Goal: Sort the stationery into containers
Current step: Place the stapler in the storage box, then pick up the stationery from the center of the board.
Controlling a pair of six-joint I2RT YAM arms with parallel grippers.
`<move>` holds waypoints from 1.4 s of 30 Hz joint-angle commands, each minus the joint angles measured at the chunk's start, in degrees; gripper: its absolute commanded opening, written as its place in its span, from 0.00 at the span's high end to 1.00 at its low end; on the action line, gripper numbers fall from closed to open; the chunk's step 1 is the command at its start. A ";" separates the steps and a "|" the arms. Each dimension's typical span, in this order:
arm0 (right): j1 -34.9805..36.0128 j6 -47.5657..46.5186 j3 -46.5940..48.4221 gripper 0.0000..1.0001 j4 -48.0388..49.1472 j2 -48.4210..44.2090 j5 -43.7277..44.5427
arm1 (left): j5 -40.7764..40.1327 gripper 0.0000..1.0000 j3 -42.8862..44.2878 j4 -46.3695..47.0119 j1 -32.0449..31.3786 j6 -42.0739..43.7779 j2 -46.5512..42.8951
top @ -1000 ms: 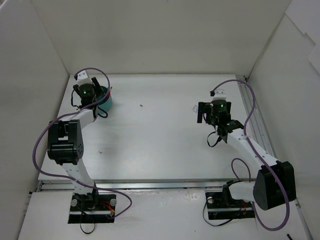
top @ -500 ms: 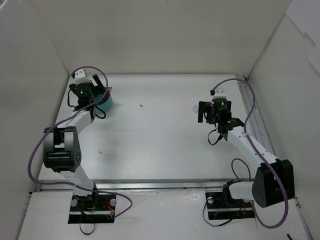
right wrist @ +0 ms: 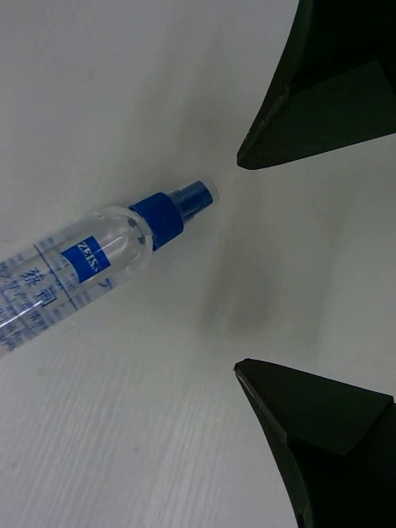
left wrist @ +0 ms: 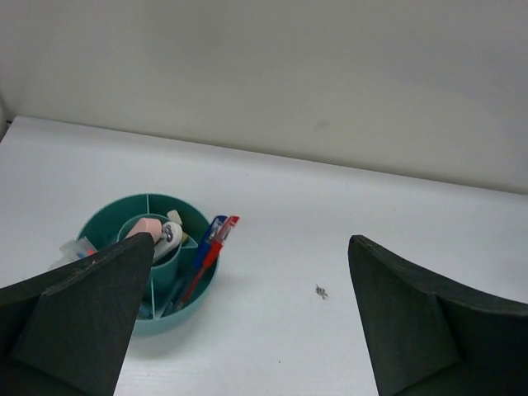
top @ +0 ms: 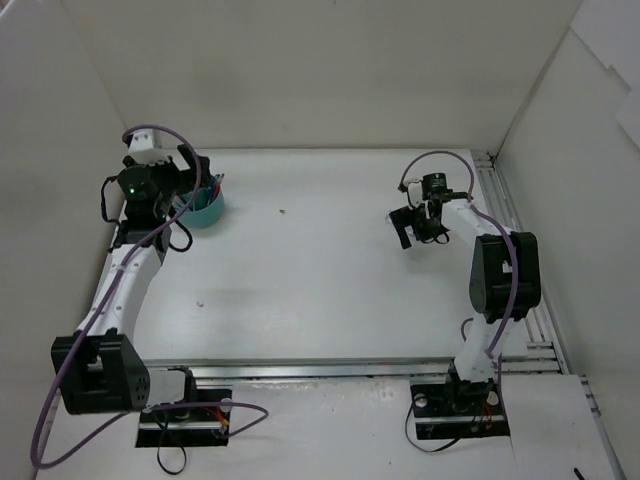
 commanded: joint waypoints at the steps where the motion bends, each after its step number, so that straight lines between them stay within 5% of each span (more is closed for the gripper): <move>1: -1.30 -7.94 4.43 0.02 -4.27 1.59 1.81 | 7.39 0.00 -3.05 -2.64 0.33 2.49 -6.35; 11: -2.01 -14.09 11.20 0.02 -8.31 10.12 -2.14 | 12.51 0.00 -7.63 -8.19 0.33 8.12 -10.15; 16: -2.09 -16.20 13.40 0.11 -11.56 11.62 -5.13 | 13.12 0.00 -6.93 -9.16 0.33 9.53 -10.68; 20: -2.18 -18.05 16.30 0.31 -14.90 13.64 -7.59 | 14.35 0.00 -6.75 -8.81 -0.20 10.76 -10.94; 21: -2.09 -18.05 17.43 0.49 -16.04 14.69 -7.59 | 14.44 0.00 -6.67 -8.81 -0.20 11.11 -10.94; 24: -1.83 -18.49 18.41 0.74 -17.45 15.58 -7.85 | 14.44 0.00 -6.31 -9.50 -0.20 11.99 -11.21; 30: -2.09 -19.11 15.87 0.97 -17.45 11.98 -11.27 | 17.33 0.00 -5.44 -10.65 -0.73 15.24 -11.82; 38: 3.35 -22.00 12.96 1.00 -18.77 -0.92 -13.91 | 34.38 0.00 -2.37 -13.28 -5.73 31.47 -10.42; 42: 7.04 -23.85 14.63 1.00 -26.83 -5.25 -16.03 | 37.90 0.00 3.16 -23.53 -12.65 44.28 -5.95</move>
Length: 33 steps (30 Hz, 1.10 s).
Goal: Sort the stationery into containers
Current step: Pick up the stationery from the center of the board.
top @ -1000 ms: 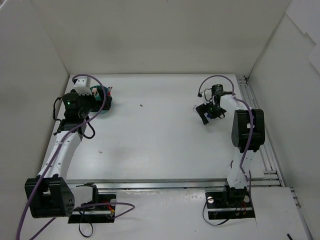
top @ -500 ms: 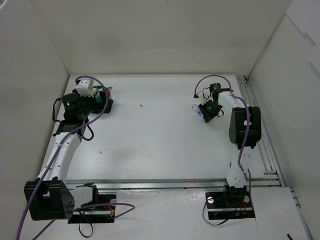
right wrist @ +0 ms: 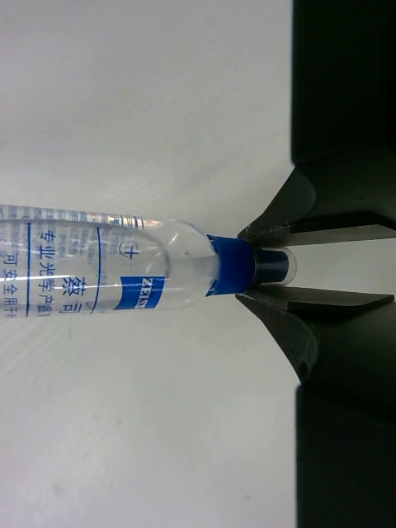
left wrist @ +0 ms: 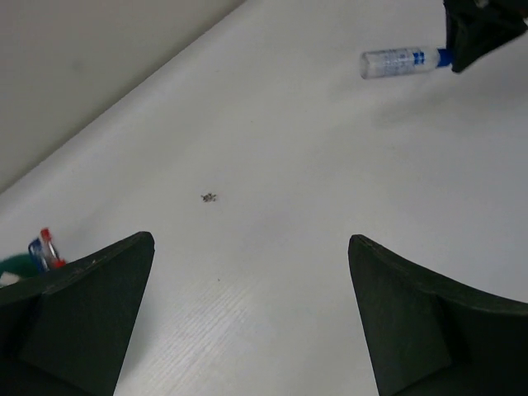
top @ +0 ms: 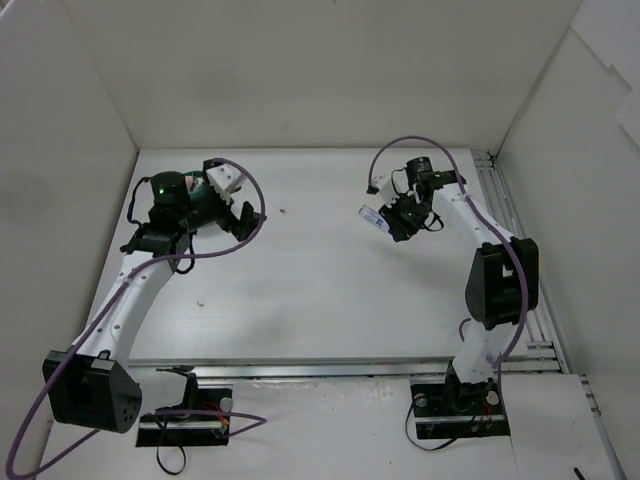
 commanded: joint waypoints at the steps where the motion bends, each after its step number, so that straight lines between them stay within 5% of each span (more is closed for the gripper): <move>1: 4.04 -2.26 3.18 1.00 -8.82 -7.20 -3.57 | 7.28 0.00 7.96 -6.91 -5.35 16.89 3.24; 6: 9.15 -1.47 9.15 1.00 -17.52 -6.41 -5.06 | 8.88 0.00 21.14 -25.18 -13.18 40.94 12.03; 13: 14.25 -3.40 15.22 1.00 -24.30 -4.21 -16.12 | 7.29 0.00 32.74 -38.03 -19.25 56.55 20.65; 18: 16.71 -1.04 17.95 1.00 -24.04 -3.51 -21.76 | 7.82 0.01 37.23 -40.41 -22.85 58.40 26.27; 28: 19.27 12.41 20.06 1.00 -16.84 -3.77 -16.14 | 2.81 0.31 45.15 -47.27 -26.63 58.59 34.27; 33: 19.27 25.59 19.45 1.00 -9.55 -4.82 -11.83 | 2.19 0.37 42.61 -44.56 -27.25 56.57 33.23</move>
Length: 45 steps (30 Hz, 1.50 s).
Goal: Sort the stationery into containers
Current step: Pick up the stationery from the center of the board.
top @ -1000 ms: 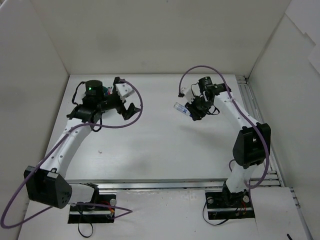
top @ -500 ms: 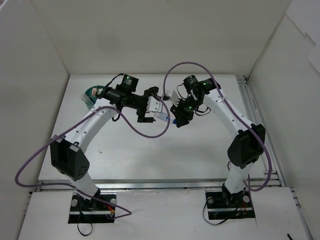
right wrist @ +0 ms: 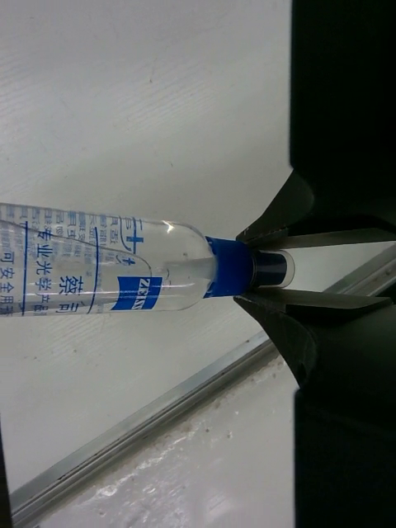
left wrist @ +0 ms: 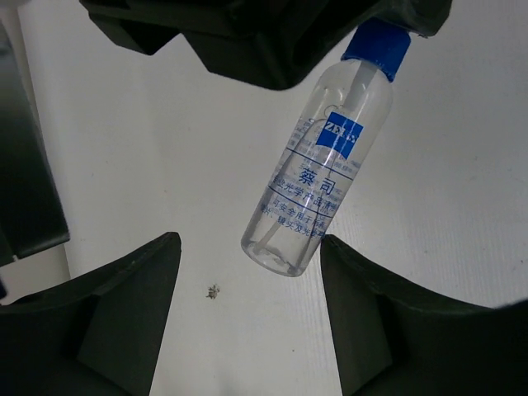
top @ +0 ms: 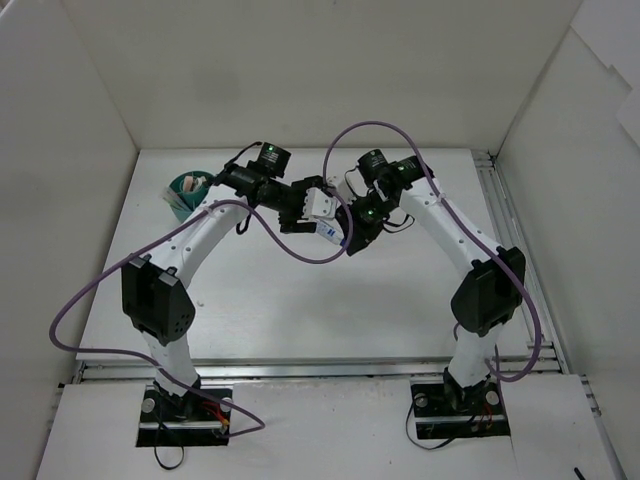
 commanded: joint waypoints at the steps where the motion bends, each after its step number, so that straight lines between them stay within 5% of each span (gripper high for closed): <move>1: 0.95 12.46 2.09 1.00 12.53 -2.60 -0.51 | 2.85 0.38 -0.80 0.02 -3.60 1.85 -2.14; 25: -2.91 23.46 -5.12 1.00 24.41 -9.72 -22.31 | 8.91 0.39 -13.46 5.12 -3.60 5.45 -14.88; 31: -2.30 26.18 -5.12 1.00 25.29 -9.80 -24.51 | 7.33 0.52 -14.69 7.49 -3.60 4.05 -15.24; 42: -1.16 27.24 -5.56 0.99 25.20 -10.86 -24.25 | 5.04 1.00 -14.78 10.92 -3.60 -0.61 -14.45; 45: -1.16 27.41 -5.21 0.71 25.20 -11.04 -23.37 | 4.52 1.00 -15.57 13.64 -3.60 -2.88 -14.62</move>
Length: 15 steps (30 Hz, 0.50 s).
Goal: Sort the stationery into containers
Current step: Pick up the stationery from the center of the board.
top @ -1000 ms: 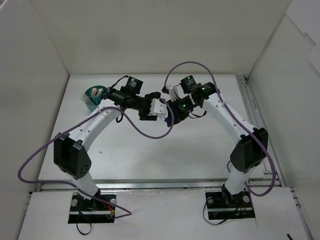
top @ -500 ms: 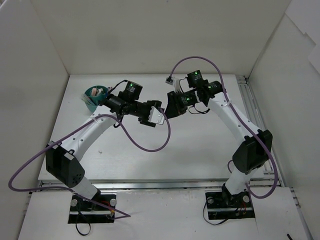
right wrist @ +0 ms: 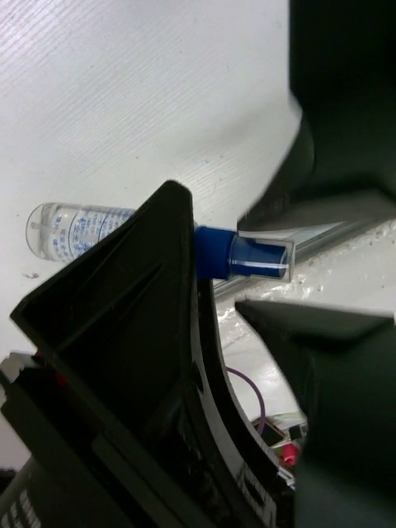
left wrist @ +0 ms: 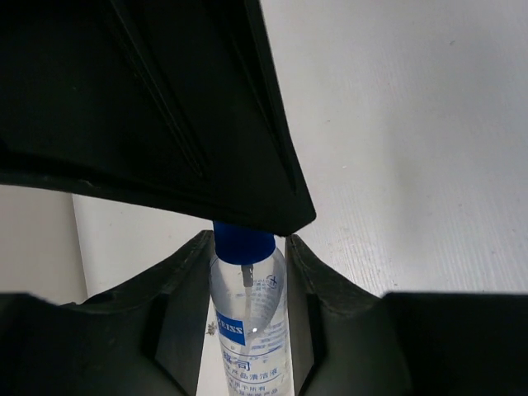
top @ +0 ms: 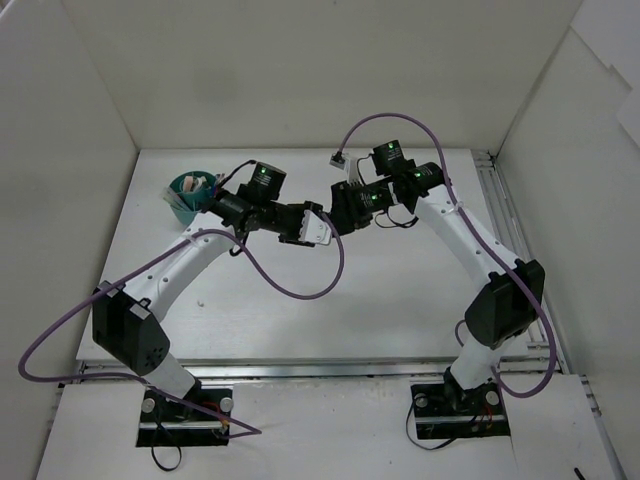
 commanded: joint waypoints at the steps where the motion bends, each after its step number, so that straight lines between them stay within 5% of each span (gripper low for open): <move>1: 0.79 0.86 1.74 0.59 5.07 -4.50 -3.00 | 1.17 1.00 -0.43 5.77 -0.47 -3.52 -1.57; 2: 0.79 0.51 2.01 0.54 5.16 -4.59 -3.08 | 1.17 1.00 -0.43 6.57 -0.47 -4.32 -1.49; 3: 0.79 0.25 2.27 0.11 5.16 -4.68 -3.17 | 1.43 1.00 -0.17 7.28 0.31 -6.07 -1.49; 4: 0.70 0.16 3.14 0.02 5.16 -4.76 -3.17 | 1.78 1.00 -0.08 8.50 1.62 -6.87 -1.31; 9: 0.00 -0.81 3.59 0.02 5.33 -6.52 -0.29 | 4.68 1.00 0.37 13.78 8.39 -14.59 -1.40; 15: -1.94 -0.73 -0.18 0.02 7.61 -11.08 11.14 | 3.63 1.00 -6.12 39.40 25.25 -38.48 -3.24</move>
